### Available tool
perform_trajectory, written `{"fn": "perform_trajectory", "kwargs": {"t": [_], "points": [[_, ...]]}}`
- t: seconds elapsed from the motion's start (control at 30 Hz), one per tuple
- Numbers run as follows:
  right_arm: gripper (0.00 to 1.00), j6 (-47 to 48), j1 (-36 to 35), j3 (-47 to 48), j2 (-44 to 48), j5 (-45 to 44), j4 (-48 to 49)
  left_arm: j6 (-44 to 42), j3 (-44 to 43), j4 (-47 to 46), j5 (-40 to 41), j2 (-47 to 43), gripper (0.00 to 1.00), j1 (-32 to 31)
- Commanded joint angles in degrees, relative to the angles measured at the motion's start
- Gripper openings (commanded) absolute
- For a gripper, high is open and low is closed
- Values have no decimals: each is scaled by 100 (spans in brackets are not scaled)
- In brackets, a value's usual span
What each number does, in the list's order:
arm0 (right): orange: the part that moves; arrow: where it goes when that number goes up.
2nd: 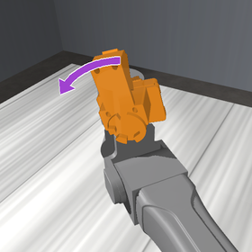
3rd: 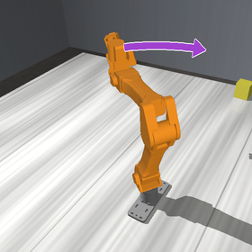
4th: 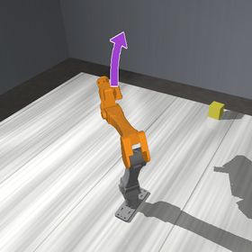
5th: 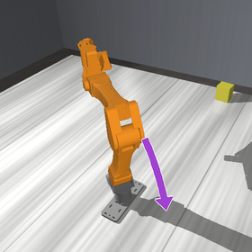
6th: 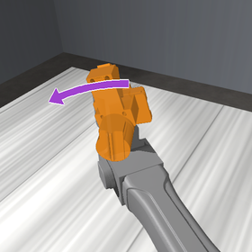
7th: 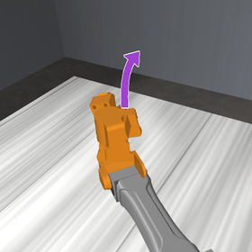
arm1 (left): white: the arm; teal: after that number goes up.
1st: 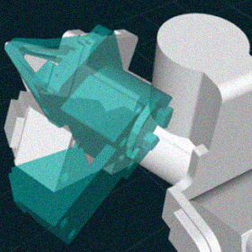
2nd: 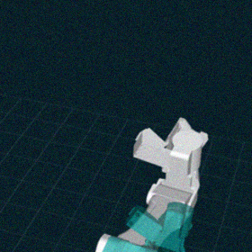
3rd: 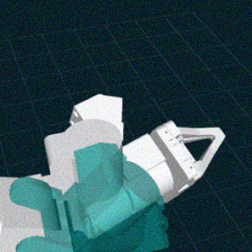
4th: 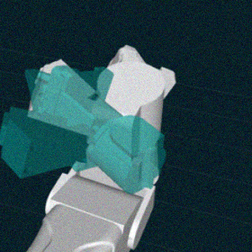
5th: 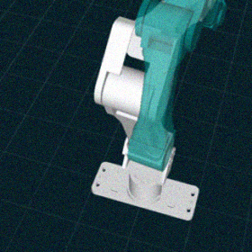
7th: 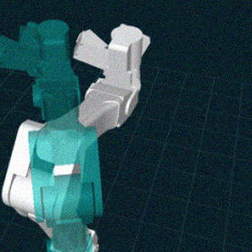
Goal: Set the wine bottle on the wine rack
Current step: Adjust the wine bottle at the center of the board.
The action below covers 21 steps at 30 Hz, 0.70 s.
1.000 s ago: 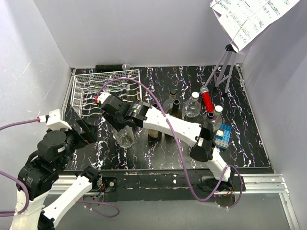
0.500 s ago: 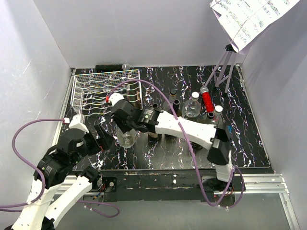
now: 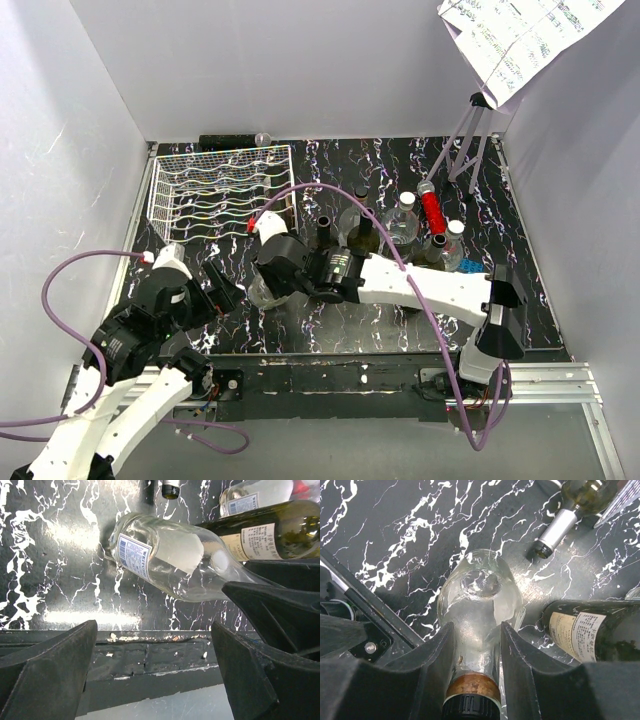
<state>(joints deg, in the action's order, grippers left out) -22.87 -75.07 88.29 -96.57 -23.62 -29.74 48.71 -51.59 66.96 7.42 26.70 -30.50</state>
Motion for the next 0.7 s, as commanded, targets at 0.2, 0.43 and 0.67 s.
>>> {"fn": "perform_trajectory", "kwargs": {"t": [0.2,0.43,0.67], "points": [[1,-771,290,1681,-836,893,-1596,306,62,-69,-92,108,98,-8],[1,-754,607,2605,-1223,1403,-2255,429,44,72,-179,99,98,-8],[1,-622,651,2905,-1241,1869,-2862,1043,597,-631,-1769,327,97,-8]]}}
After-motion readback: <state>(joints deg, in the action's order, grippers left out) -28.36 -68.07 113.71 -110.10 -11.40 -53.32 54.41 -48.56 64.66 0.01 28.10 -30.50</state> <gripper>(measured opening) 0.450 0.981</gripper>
